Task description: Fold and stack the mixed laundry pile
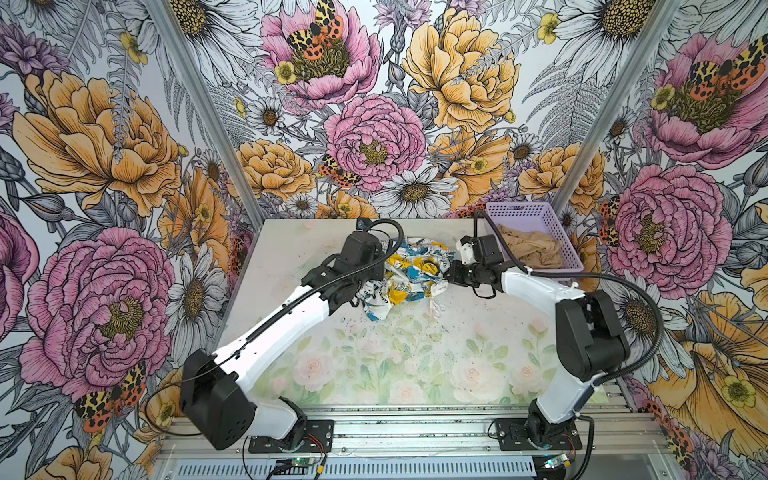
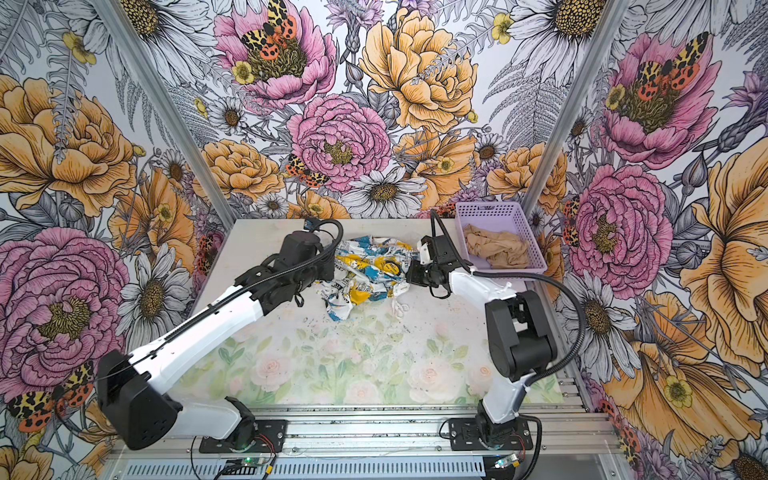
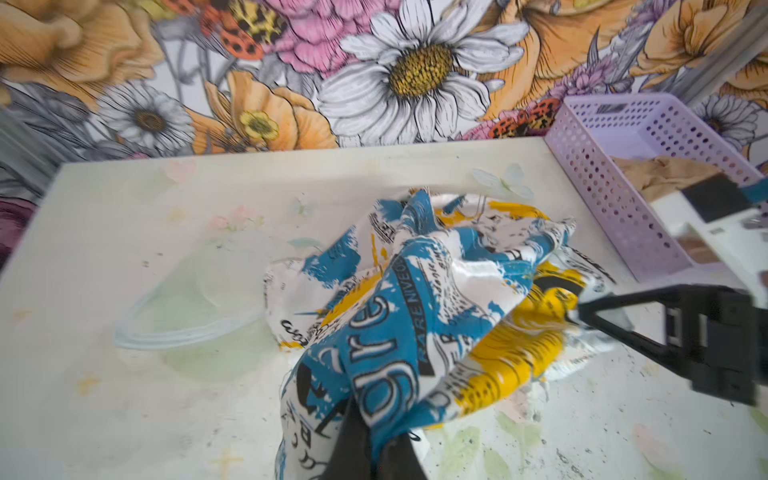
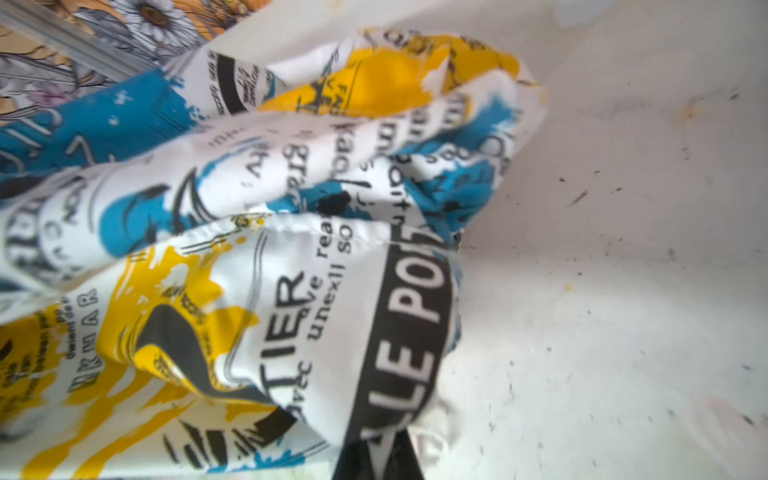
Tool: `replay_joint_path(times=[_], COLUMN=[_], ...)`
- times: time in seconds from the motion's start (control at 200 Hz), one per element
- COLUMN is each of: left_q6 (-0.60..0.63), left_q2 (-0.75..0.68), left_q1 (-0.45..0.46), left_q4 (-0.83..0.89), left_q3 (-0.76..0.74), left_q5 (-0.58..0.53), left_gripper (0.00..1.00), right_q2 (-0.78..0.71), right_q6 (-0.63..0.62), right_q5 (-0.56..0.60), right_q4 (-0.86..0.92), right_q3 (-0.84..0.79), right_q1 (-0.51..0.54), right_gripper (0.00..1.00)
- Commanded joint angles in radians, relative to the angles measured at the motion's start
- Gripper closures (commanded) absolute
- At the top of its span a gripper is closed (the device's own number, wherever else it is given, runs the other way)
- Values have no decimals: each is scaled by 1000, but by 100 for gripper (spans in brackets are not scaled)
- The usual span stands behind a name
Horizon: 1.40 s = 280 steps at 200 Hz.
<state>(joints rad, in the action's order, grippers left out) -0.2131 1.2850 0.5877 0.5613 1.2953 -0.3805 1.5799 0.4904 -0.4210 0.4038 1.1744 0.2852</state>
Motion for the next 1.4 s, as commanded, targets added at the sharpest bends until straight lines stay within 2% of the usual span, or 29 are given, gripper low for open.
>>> replay_joint_path(times=[0.0,0.115,0.255,0.415,0.505,0.605,0.716,0.896,0.931,0.961,1.006,1.031,1.081,1.186,1.396], left_q6=[119,204,282,287,288,305,335,365,372,374,355,329,271,192,25], left_q2=[-96,-144,-152,-56,68,253,483,823,881,922,967,980,969,846,475], left_q1=[-34,-67,-120,-250,-266,-235,-155,-14,6,19,26,26,17,-4,-34], left_q4=[31,39,37,-4,-67,-107,-112,-72,-48,-25,11,26,33,-15,-83], left_q3=[92,167,271,345,400,536,736,1008,1060,1099,1146,1160,1131,934,380], left_q5=[-121,-177,-202,-58,17,74,110,199,198,195,189,190,197,190,100], left_gripper=[100,100,100,100,100,100,100,100,100,84,43,25,3,1,1], right_q2=[-161,-243,-299,-299,-281,-285,-316,-398,-424,-449,-487,-503,-526,-508,-256], right_q6=[-80,-86,-48,-33,-27,0,50,210,231,246,268,276,289,258,74], right_q5=[-57,-149,-276,-275,-252,-220,-191,-126,-99,-77,-49,-36,-20,48,204], right_q4=[238,364,405,404,402,394,374,302,303,303,305,306,309,350,389], right_q3=[91,185,264,301,280,203,65,-154,-177,-195,-212,-217,-220,-183,-9], right_q1=[31,55,61,58,57,62,88,171,172,168,158,152,137,121,121], right_gripper=[100,100,100,100,100,100,100,100,90,79,63,57,47,36,32])
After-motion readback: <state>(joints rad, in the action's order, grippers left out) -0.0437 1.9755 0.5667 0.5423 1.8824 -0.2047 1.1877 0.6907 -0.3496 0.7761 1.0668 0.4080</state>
